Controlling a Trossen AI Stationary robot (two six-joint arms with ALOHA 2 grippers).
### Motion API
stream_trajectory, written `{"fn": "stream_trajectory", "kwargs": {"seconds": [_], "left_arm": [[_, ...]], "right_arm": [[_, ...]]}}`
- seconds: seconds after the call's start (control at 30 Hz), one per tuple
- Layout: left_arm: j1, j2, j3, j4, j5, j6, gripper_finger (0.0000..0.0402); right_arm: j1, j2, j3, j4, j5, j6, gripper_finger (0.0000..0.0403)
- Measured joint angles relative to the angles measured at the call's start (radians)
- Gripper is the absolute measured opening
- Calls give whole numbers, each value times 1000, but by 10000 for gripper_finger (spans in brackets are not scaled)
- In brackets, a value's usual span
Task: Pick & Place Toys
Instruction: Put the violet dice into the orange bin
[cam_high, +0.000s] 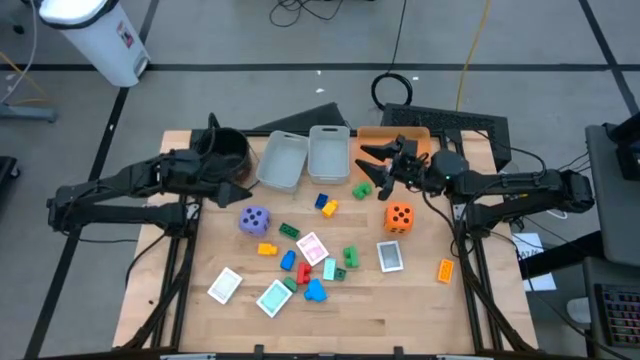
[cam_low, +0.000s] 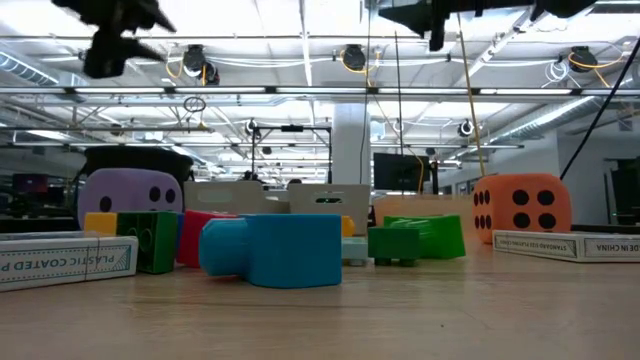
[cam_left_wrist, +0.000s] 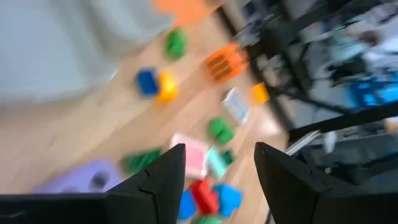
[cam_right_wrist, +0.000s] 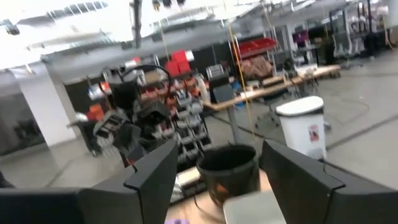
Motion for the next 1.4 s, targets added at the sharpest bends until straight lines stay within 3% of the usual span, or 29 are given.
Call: {"fn": "stream_trajectory", "kwargs": {"seconds": [0.23, 0.63, 0.9, 1.07, 1.4], "left_arm": [[-29, 37, 0, -201, 26, -98, 198], [-43, 176, 0, -235, -45, -144, 198], [-17, 212, 0, -429, -64, -221, 198], [4, 213, 0, -436, -64, -218, 199], [16, 213, 0, -434, -56, -225, 263]], "right_arm": [[0, 0, 0, -97, -1, -5, 231], [0, 0, 0, -142, 0, -55, 228], [0, 1, 0, -161, -1, -55, 224], [-15, 1, 0, -161, -1, -52, 226], [-24, 1, 0, -169, -1, -22, 223]]}}
